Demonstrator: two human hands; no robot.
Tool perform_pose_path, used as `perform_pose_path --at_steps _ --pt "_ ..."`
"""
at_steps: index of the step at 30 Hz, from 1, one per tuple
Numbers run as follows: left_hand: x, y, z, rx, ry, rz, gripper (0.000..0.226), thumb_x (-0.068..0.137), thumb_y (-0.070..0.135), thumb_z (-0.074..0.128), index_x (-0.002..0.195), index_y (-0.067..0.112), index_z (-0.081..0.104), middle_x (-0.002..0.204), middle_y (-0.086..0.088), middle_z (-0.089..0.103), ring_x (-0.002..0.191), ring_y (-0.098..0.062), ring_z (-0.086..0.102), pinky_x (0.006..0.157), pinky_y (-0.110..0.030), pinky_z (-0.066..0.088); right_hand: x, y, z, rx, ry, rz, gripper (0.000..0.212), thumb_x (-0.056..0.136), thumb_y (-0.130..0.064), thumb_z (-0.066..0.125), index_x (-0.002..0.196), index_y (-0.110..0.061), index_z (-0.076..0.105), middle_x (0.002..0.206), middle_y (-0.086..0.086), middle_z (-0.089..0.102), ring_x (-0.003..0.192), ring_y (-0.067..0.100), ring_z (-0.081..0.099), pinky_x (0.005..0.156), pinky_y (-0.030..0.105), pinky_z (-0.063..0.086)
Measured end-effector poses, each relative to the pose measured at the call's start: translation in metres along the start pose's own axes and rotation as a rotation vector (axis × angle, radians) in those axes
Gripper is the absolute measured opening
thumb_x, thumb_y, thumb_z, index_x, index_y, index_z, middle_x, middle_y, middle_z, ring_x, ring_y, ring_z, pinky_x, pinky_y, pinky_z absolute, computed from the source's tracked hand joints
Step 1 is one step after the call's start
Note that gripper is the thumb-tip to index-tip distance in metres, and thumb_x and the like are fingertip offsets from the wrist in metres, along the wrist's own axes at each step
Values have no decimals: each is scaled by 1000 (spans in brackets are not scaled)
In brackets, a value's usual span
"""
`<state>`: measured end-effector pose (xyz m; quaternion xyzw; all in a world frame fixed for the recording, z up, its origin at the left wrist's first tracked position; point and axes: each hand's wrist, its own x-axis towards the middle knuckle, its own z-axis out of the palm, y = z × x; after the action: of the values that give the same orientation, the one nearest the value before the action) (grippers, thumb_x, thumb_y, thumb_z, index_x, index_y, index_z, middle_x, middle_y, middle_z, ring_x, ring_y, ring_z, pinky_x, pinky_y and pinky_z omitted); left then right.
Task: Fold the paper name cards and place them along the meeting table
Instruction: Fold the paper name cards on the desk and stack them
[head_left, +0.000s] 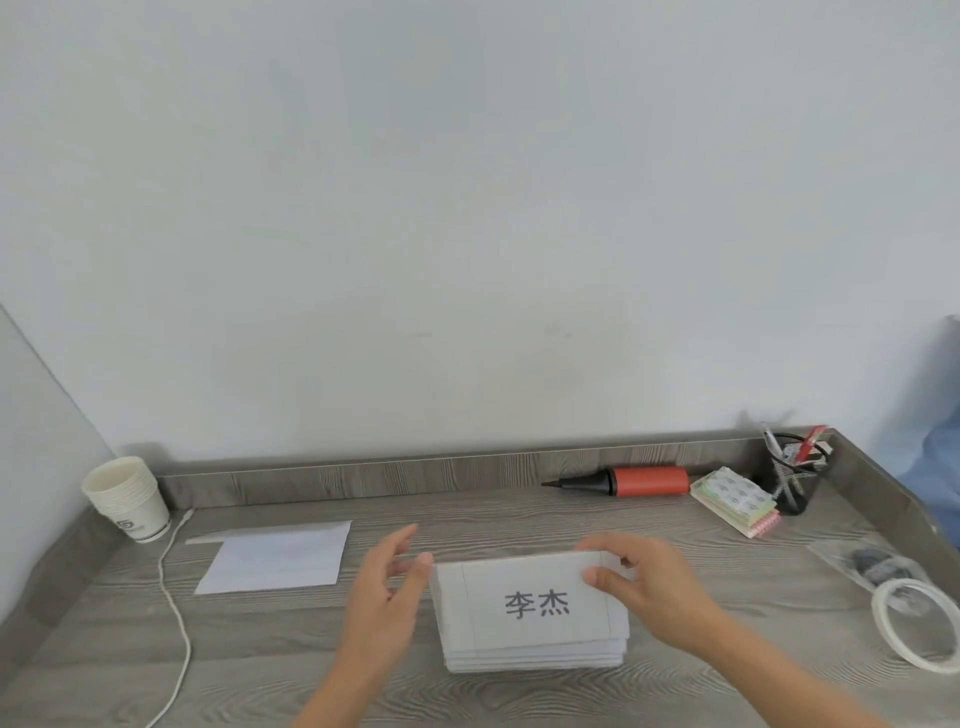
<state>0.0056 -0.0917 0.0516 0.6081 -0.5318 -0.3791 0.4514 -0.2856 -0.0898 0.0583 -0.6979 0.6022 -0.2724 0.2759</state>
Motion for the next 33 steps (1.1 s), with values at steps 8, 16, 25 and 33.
perform_pose_path --at_steps 8,16,25,33 --pt "-4 -12 22 209 -160 118 29 94 24 55 107 50 53 114 25 55 108 6 51 78 -3 38 -1 16 6 -94 -120 9 25 87 -49 59 111 -48 55 117 -24 64 111 -1 56 89 23 41" --pt "2 -20 18 -160 47 -182 27 97 30 49 119 20 61 107 -8 67 96 -23 64 79 -33 54 8 -5 3 -330 -71 -105 51 90 -58 47 134 -33 52 136 -12 54 131 12 44 107 32 32" --pt "60 -88 -55 -395 255 -606 48 97 30 49 134 0 40 114 -25 54 92 -33 61 76 -40 52 16 -24 26 -378 -75 -80 54 89 -64 35 127 -32 58 127 -13 63 122 11 54 98 32 41" --pt "146 -103 -119 -804 355 -736 54 97 38 46 139 7 31 129 -20 52 114 -34 57 92 -41 49 19 -33 36 -380 63 6 65 86 -72 19 102 -34 69 96 -18 72 92 5 64 75 29 49"
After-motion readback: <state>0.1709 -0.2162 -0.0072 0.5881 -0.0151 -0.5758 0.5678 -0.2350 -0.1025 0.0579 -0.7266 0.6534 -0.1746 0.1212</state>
